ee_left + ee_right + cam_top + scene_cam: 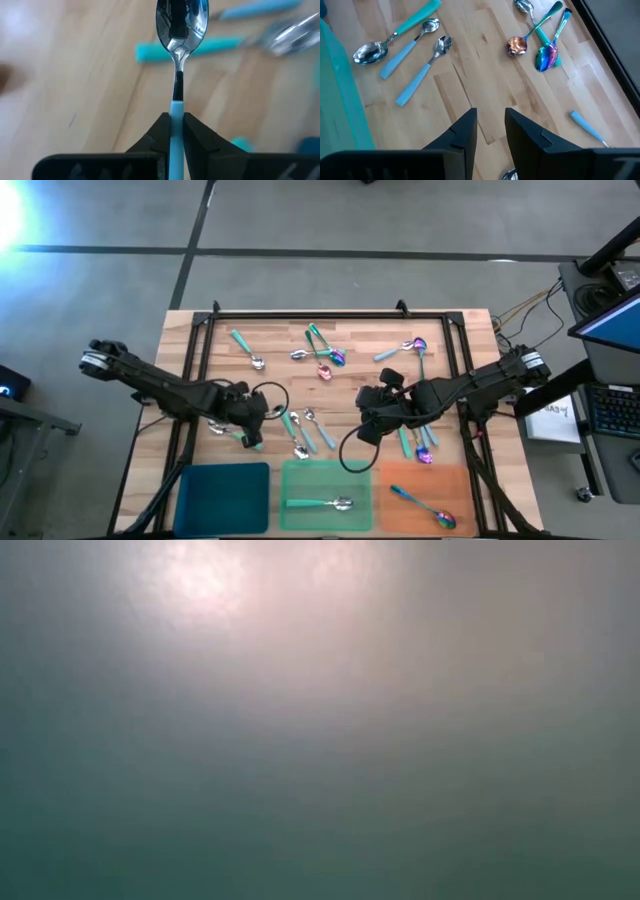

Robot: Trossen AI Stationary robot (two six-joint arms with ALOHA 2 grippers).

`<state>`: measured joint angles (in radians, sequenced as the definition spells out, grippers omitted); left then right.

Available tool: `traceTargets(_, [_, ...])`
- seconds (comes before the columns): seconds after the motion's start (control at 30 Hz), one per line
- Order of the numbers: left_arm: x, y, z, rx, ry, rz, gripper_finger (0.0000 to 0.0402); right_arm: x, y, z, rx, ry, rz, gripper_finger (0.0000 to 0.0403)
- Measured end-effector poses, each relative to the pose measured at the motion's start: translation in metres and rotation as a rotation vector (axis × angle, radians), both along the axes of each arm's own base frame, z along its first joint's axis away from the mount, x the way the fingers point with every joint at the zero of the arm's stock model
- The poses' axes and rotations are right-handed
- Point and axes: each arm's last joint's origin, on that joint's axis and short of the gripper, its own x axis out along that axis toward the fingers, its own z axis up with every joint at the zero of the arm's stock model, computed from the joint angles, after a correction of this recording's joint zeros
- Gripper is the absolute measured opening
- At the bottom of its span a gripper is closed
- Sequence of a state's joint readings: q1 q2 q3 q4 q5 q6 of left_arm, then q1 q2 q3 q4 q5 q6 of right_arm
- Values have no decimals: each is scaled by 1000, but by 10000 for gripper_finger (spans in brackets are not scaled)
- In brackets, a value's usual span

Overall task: Sort silverware by color (type)
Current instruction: Put the light blue spoon into the blue bin

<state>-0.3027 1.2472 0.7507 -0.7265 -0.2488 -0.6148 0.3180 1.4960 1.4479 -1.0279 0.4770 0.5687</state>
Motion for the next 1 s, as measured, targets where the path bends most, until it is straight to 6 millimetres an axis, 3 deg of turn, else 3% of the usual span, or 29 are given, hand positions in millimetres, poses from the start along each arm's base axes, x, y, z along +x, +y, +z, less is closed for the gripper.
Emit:
traceTargets(0.2, [11,-30,46,-127,-136,-77,13,-2,1,-2,63,32,12,82])
traceTargets(0.33, [5,-59,74,-220,-201,-105,13,-2,2,-3,81,42,23,82])
traceTargets(0.4, [-2,-74,79,-286,-199,-63,13,-2,2,-3,81,43,25,84])
traceTargets(0.6, [-28,-116,57,-397,-41,93,13,-3,2,-4,75,51,31,85])
traceTargets(0.73, [-39,-138,43,-430,67,106,13,-3,2,-5,74,54,32,79])
traceTargets(0.9, [-44,-154,27,-449,218,84,14,-3,2,-7,73,57,30,75])
traceTargets(1.0, [-42,-158,17,-445,275,101,34,-3,2,-9,71,64,30,75])
